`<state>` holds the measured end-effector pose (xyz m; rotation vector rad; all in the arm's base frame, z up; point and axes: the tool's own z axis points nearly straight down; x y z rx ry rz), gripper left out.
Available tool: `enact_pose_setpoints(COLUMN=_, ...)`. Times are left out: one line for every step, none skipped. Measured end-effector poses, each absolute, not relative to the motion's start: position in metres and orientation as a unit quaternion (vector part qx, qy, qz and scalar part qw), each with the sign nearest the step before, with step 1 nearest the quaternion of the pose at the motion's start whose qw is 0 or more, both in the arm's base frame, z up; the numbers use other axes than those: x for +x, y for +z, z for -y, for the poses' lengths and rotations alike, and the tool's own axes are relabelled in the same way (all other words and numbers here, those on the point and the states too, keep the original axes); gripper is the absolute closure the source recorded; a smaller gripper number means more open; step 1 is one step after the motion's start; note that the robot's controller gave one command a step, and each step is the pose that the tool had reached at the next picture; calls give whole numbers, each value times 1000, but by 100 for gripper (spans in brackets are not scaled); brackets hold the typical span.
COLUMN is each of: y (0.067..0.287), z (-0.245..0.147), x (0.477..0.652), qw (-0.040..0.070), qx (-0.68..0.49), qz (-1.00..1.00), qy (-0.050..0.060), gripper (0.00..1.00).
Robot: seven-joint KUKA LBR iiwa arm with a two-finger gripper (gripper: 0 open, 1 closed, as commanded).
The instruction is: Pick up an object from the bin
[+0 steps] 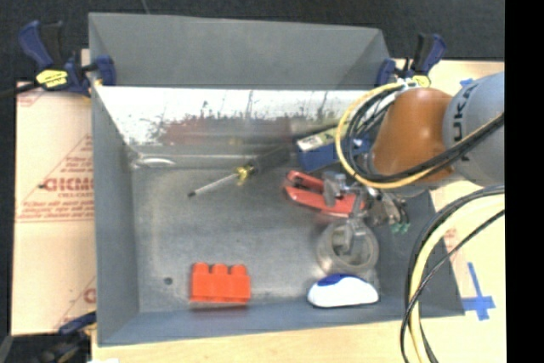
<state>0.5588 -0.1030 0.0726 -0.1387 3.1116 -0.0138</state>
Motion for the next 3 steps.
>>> enact_pose_setpoints(y=74, z=84, x=490, qw=25, qx=-200, qz=-979, qy=-10, gripper=100)
enact_pose_setpoints(y=74, z=84, x=490, qw=25, qx=-200, qz=-979, qy=-10, gripper=100)
enact_pose_setpoints(y=72, z=116, x=551, qw=25, qx=-252, qz=-967, qy=-10, gripper=100)
